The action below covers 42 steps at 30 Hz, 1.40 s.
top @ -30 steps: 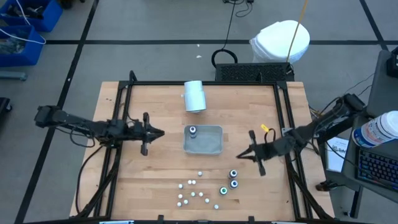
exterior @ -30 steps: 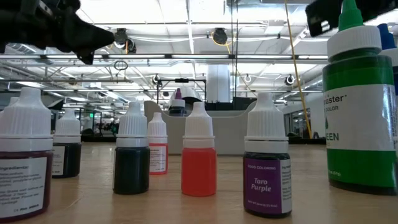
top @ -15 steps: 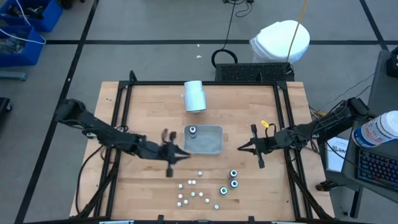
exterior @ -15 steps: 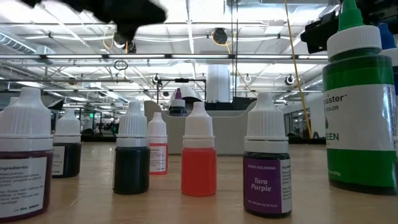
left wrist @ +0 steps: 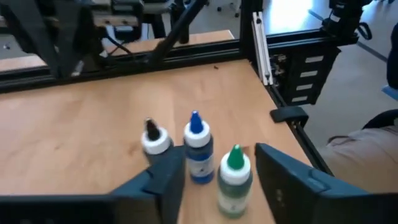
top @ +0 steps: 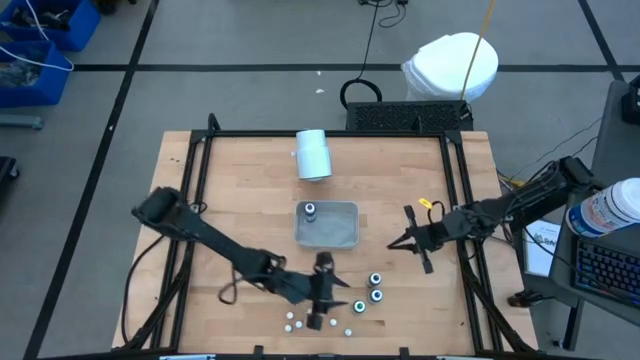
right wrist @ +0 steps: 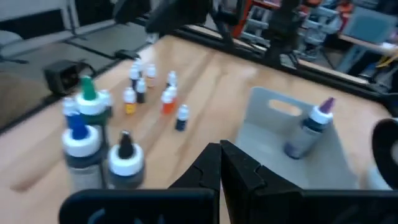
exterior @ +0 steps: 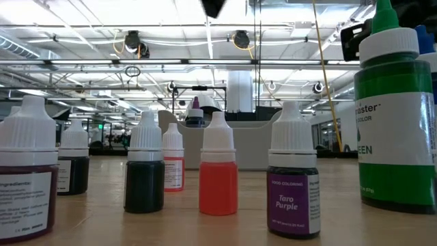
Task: Pick & Place food coloring
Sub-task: Put the green food coloring bottle into the gray bin
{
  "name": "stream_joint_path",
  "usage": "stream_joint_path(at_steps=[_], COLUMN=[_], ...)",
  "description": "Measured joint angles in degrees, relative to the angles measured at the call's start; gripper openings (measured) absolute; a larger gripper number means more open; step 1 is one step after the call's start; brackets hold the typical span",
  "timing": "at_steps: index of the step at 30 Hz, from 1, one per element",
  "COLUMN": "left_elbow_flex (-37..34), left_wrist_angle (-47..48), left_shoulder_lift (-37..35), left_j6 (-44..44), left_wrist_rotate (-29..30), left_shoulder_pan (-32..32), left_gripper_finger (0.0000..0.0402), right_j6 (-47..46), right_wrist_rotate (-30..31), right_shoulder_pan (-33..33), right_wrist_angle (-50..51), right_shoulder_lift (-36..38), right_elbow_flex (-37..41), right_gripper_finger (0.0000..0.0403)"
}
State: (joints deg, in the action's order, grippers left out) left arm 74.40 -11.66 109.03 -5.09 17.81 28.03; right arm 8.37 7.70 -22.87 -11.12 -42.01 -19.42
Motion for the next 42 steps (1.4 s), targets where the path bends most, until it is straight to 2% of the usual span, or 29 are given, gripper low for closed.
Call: stream_joint_path(at_steps=[6,13,17,22,36,42], left_elbow_flex=[6.4,7.6,7.7,7.7,7.7,7.7], left_wrist_angle=[2.5,2.9,2.7,1.3,-5.8,-5.9], left_shoulder_lift=[6.7,10.0,10.9,11.9,15.6,15.5], left_j6=[-4.5,-9.3,-10.3,-10.3,-9.9,-9.8], left_wrist_rotate=[0.2,0.3,-0.4,-4.2,-5.3,-5.8], left_shoulder_pan=[0.1,0.0,0.0,-0.2,-1.1,-1.5], left_gripper_finger=[0.0262,0.0292,0.0294,0.0294,0.0294,0.0294], right_j6=[0.2,0.3,1.1,1.4,0.3,0.3], right_wrist_rotate=[-0.4,-0.3,-0.3,-0.3,-0.3,-0.3], right_shoulder_pan=[-1.7,-1.7,-1.7,-1.7,-1.7,-1.7], right_wrist_angle=[-0.9,-1.1,-0.9,-0.8,-0.7,-0.6], right_shoulder_lift=[1.8,3.2,3.2,3.2,3.2,3.2], right_elbow_flex=[1.7,2.1,2.1,2.1,2.1,2.1], right_gripper_finger=[0.0000,0.0000,0.0000,0.0000,0.0000,0.0000])
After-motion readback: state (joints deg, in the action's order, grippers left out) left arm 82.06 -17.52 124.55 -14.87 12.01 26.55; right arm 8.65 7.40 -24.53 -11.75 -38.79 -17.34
